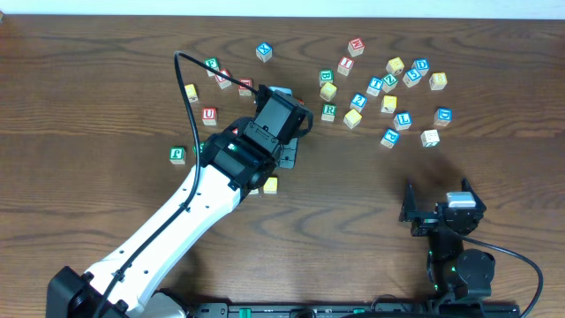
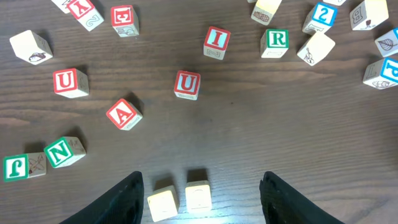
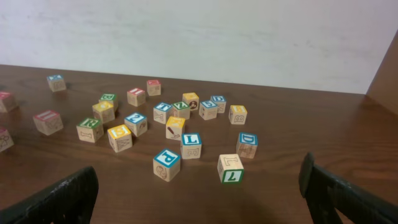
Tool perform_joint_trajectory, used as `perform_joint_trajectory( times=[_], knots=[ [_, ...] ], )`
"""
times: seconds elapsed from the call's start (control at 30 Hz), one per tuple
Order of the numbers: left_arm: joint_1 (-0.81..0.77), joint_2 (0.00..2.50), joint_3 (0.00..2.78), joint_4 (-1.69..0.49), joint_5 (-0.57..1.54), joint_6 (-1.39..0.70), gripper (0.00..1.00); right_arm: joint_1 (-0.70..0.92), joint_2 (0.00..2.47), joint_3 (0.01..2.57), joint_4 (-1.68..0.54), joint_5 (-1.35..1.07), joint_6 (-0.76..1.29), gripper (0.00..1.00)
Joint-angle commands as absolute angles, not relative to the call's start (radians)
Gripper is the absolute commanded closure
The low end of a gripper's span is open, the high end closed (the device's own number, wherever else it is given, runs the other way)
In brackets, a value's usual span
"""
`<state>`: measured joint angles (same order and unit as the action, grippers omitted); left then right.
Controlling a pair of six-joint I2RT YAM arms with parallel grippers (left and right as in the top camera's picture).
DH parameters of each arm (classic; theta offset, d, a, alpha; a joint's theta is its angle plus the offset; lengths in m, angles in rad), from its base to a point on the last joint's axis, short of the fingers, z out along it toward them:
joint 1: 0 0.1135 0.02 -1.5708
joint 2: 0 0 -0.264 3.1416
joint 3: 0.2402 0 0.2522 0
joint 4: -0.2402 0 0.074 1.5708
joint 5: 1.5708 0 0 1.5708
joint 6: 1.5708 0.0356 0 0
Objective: Spell out CORL
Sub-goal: 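Raise the left gripper and withdraw it from the placed blocks, then move left gripper to left blocks, right gripper toward top-right blocks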
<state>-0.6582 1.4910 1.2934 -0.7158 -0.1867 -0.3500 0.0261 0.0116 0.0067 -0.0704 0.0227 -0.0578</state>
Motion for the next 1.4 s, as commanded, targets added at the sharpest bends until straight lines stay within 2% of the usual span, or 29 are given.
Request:
perform_joint_trajectory(
  times=[0.0, 0.23, 0.63, 0.87, 1.03, 1.1, 1.23, 1.3, 1.37],
  knots=[
    [-0.658, 1.477, 1.315, -0.725, -0.204, -0.333, 0.41, 0.020, 0.006, 0.006, -0.074, 0.031, -0.045, 0.01],
    [-0.644, 1.476, 1.315, -0.725, -0.203, -0.334, 0.41, 0.020, 0.006, 0.006, -0.074, 0.031, -0.045, 0.01],
    [-0.402, 1.403, 1.315, -0.786, -0.089, -0.252, 0.41, 0.020, 0.006, 0.006, -0.072, 0.035, -0.046, 0.01],
    [-0.281, 1.340, 1.315, -0.793, 0.046, -0.110, 0.41, 0.020, 0.006, 0.006, -0.071, 0.035, -0.046, 0.01],
    [-0.194, 1.322, 1.315, -0.807, 0.075, -0.086, 0.40, 0.020, 0.006, 0.014, 0.096, -0.122, -0.035, 0.01],
    [-0.179, 1.324, 1.315, -0.808, 0.075, -0.086, 0.34, 0.020, 0.012, 0.050, 0.096, -0.138, -0.063, 0.01],
    [-0.172, 1.325, 1.315, -0.806, 0.063, -0.086, 0.18, 0.020, 0.141, 0.244, -0.057, -0.105, -0.160, 0.01],
    [-0.172, 1.325, 1.315, -0.806, 0.060, -0.086, 0.03, 0.020, 0.307, 0.399, -0.124, -0.109, -0.172, 0.01],
    [-0.173, 1.325, 1.315, -0.807, 0.060, -0.086, 0.02, 0.021, 0.542, 0.618, -0.225, -0.123, -0.127, 0.01]
  ],
)
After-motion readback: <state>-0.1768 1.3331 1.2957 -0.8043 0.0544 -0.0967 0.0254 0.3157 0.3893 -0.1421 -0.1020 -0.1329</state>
